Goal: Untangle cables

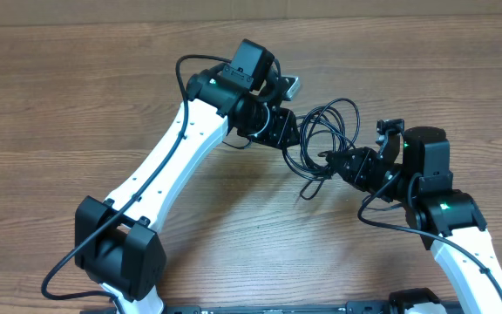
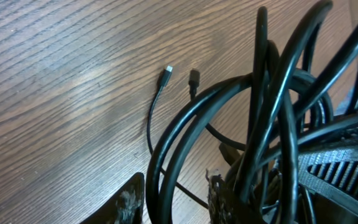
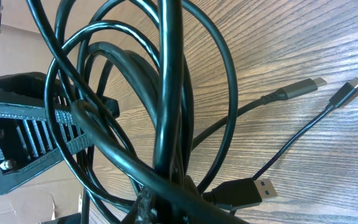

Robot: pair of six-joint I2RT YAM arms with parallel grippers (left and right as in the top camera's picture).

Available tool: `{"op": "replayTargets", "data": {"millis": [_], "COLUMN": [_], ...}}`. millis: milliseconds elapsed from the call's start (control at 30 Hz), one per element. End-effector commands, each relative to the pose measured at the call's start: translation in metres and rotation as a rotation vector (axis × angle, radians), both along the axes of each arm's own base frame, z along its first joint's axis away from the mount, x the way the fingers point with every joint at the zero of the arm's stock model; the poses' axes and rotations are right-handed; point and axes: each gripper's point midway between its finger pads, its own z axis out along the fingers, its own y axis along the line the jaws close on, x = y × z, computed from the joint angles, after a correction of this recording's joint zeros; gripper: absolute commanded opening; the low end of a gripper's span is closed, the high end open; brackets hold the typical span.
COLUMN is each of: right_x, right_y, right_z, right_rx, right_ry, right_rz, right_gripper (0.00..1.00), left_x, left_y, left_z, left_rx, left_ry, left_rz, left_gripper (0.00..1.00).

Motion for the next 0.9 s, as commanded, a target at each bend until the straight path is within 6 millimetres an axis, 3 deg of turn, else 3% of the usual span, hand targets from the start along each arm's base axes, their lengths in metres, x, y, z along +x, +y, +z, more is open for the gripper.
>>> {"op": "replayTargets", "data": {"millis": [0, 300, 867], "right_x": [0.004, 0.004, 0.004], "right_y": [0.002, 0.002, 0.002], "right_z": [0.012, 0.012, 0.012], "right_rx": [0.013, 0.013, 0.013], "right_ry": [-0.035, -0.035, -0.035], "right_rz": [0.008, 0.008, 0.008], "right_gripper": [0.04, 0.04, 0.04], "left_x": [0.002, -0.007, -0.020], "left_y": [-0.005, -0.017, -0.030], "left_z": [0.010, 0.025, 0.020], "left_rx": [-0.043, -0.165, -0.130], "left_ry": [-0.005, 0.008, -0.013], "left_rz": [-0.017, -0.104, -0.153], "left_gripper": [0.33, 0.34, 0.34]}}
